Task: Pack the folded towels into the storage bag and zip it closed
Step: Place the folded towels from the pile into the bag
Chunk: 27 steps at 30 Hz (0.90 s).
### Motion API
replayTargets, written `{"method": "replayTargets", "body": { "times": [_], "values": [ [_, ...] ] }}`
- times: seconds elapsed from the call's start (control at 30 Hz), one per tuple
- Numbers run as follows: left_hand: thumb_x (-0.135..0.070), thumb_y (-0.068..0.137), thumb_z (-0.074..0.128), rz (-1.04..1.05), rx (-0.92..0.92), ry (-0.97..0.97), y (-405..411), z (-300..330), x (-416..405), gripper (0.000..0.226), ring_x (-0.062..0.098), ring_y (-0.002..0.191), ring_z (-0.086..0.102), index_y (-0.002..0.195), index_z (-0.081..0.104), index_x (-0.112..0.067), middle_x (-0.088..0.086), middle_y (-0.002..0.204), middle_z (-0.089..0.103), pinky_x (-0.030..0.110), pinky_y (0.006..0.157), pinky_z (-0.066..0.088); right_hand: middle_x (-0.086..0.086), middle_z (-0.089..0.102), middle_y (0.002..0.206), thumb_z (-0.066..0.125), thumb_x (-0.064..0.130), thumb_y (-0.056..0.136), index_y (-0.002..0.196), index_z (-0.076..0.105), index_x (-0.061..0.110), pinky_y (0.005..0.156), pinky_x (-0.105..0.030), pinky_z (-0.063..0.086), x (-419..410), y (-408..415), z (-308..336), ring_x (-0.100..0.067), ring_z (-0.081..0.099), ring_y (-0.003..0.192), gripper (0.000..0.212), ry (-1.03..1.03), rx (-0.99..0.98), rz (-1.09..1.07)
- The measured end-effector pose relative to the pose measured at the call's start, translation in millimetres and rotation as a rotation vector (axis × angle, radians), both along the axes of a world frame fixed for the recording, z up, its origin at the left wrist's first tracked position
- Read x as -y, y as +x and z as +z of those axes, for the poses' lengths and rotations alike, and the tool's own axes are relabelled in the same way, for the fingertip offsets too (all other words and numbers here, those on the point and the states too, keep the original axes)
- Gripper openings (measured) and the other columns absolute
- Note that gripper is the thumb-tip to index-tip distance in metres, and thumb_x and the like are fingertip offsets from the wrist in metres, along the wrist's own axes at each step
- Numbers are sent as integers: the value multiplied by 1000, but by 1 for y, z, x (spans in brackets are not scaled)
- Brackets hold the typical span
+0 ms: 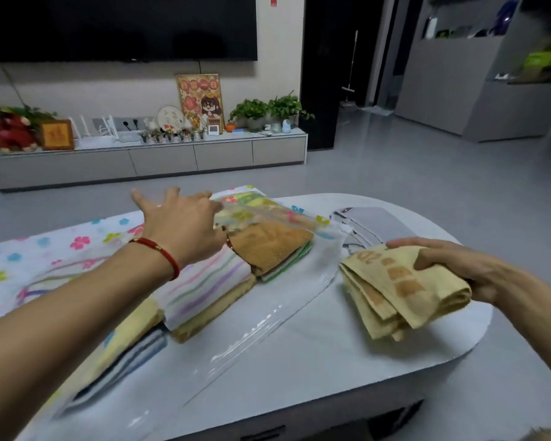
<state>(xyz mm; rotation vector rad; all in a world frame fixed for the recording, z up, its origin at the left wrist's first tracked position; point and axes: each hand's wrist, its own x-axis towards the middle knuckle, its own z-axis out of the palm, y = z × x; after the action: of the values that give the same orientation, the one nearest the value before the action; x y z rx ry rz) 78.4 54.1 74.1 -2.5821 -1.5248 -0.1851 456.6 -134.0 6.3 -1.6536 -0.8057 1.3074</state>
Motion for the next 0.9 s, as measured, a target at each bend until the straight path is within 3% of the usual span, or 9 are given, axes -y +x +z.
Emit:
{"method": "replayTargets", "body": {
  "times": [0.1,0.27,0.33,0.43,0.53,0.6,0.67,0.8,0.9],
  "values": [
    [-53,84,54,12,-28,6,9,16,-2,54,35,138,34,134,55,-34,-8,148,49,85,102,5,-17,68,136,67,6,87,128,72,20,83,-41,62,8,-44,10,-35,72,110,44,11,-159,232],
    [-40,83,57,58,-25,24,8,39,2,47,36,132,38,127,58,-23,-1,132,60,84,102,4,-17,65,140,70,7,88,133,70,22,93,-42,57,-51,-153,10,-33,65,113,47,70,-152,567],
    [-39,82,58,75,-31,34,9,46,2,48,36,131,38,127,58,-22,2,123,63,85,101,5,-19,68,133,68,6,88,130,71,25,96,-45,54,-85,-192,1,-32,62,111,46,147,-190,523],
    [-42,82,57,89,-55,54,9,53,-1,45,37,131,39,124,60,-24,3,117,64,86,100,5,-11,75,119,68,5,89,122,74,31,94,-46,57,-134,-229,-13,-25,70,100,42,311,-305,210],
    [-43,82,55,92,-74,64,8,54,-4,44,36,130,39,121,61,-25,0,121,64,86,99,4,-10,73,112,68,7,92,133,63,32,94,-48,57,-165,-237,-33,-28,69,94,48,268,-228,-11],
    [-44,83,56,86,-68,67,9,51,-7,42,36,130,39,121,61,-25,0,119,64,86,99,3,-18,68,112,66,1,93,145,52,21,97,-53,58,-176,-235,-48,-33,67,89,57,172,-137,-6],
    [-46,85,56,72,-78,63,9,47,-8,43,35,130,39,122,60,-25,-1,124,63,87,99,2,-26,65,108,64,-6,94,146,48,14,87,-50,62,-183,-236,-57,-36,66,84,58,159,-119,1],
    [-47,84,55,44,-92,77,12,39,-6,47,35,131,38,125,59,-24,-3,137,56,86,101,4,-16,65,96,59,-2,93,141,53,22,57,-33,55,-185,-234,-54,-24,59,61,54,124,65,38],
    [-48,84,55,7,-102,93,14,30,-2,48,36,135,35,126,61,-25,-3,150,45,84,102,8,-11,70,92,59,5,91,138,54,24,55,-30,57,-170,-214,-45,-18,62,56,50,83,180,231]
  ]
}}
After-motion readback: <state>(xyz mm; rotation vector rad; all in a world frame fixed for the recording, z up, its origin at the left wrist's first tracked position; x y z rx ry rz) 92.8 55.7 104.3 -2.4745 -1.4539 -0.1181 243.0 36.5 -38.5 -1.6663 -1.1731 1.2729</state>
